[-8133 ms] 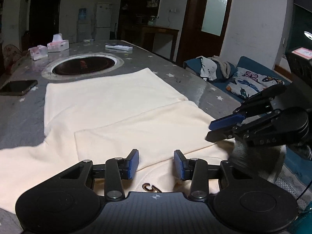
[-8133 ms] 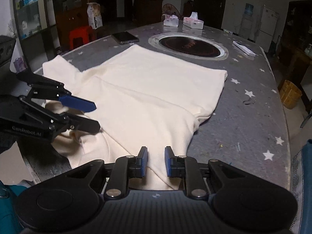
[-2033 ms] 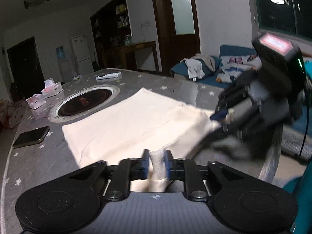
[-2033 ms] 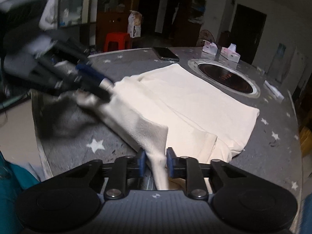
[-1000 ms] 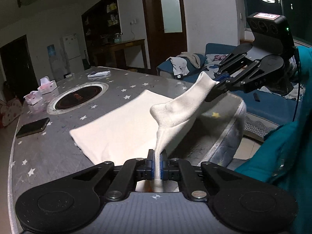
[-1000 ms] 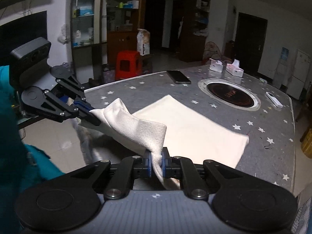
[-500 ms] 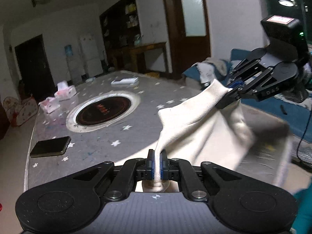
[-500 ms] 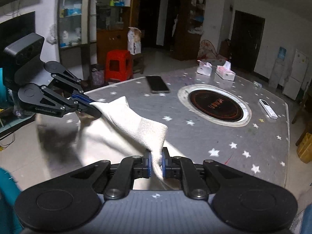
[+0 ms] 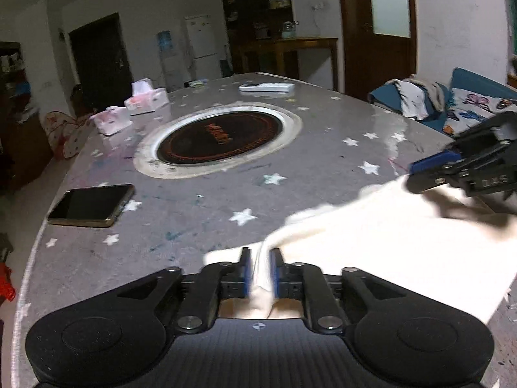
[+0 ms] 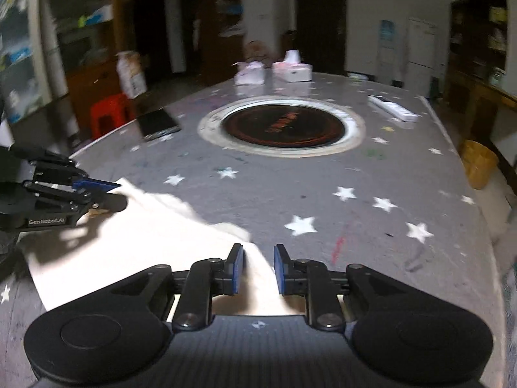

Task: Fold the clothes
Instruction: 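Lift the hem with both grippers and fold it over toward the collar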

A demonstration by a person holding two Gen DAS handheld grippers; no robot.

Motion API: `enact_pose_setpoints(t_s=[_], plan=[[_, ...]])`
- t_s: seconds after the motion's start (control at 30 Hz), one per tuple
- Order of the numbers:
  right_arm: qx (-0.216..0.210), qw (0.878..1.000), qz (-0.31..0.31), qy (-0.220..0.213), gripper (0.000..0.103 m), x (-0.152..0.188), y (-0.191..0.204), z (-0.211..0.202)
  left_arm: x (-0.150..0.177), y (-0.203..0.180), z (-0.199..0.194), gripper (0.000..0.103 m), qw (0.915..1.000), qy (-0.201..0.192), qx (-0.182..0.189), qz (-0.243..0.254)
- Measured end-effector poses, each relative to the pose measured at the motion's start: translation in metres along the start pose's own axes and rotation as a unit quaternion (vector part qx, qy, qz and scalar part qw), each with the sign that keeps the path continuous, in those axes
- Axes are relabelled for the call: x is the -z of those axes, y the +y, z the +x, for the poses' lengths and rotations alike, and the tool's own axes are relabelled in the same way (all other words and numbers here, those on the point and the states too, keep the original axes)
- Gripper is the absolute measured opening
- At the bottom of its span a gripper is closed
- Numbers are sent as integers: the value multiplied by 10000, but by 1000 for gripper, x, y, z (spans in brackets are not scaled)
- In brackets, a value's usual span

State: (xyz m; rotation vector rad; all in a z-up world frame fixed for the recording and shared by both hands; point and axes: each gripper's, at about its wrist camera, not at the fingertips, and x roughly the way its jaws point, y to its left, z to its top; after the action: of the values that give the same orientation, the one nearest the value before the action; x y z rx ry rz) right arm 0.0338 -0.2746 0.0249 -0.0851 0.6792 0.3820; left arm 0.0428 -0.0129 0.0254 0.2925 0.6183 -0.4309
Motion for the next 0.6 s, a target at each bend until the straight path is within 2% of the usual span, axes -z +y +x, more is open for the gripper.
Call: enact_pose_setpoints(t_s=[0.1, 0.13, 0.33, 0.47, 0.6], plan=[[56, 9998, 121, -156, 18, -1, -4, -15, -6, 7, -8, 24, 9996, -72, -163, -225], [2, 9997, 135, -199, 18, -2, -4, -20, -9, 8, -11, 20, 9994, -111, -142, -307], [-333, 9994, 76, -109, 18, -11, 18, -8, -22, -19, -12, 19, 9972, -70, 658, -344], [-293, 9990, 318, 138, 18, -12, 17, 19, -22, -23, 7, 19, 9964, 118, 692, -471], [-238, 9989, 375, 172, 16, -12, 11, 21, -22, -26, 25, 19, 9953, 287, 698, -610]])
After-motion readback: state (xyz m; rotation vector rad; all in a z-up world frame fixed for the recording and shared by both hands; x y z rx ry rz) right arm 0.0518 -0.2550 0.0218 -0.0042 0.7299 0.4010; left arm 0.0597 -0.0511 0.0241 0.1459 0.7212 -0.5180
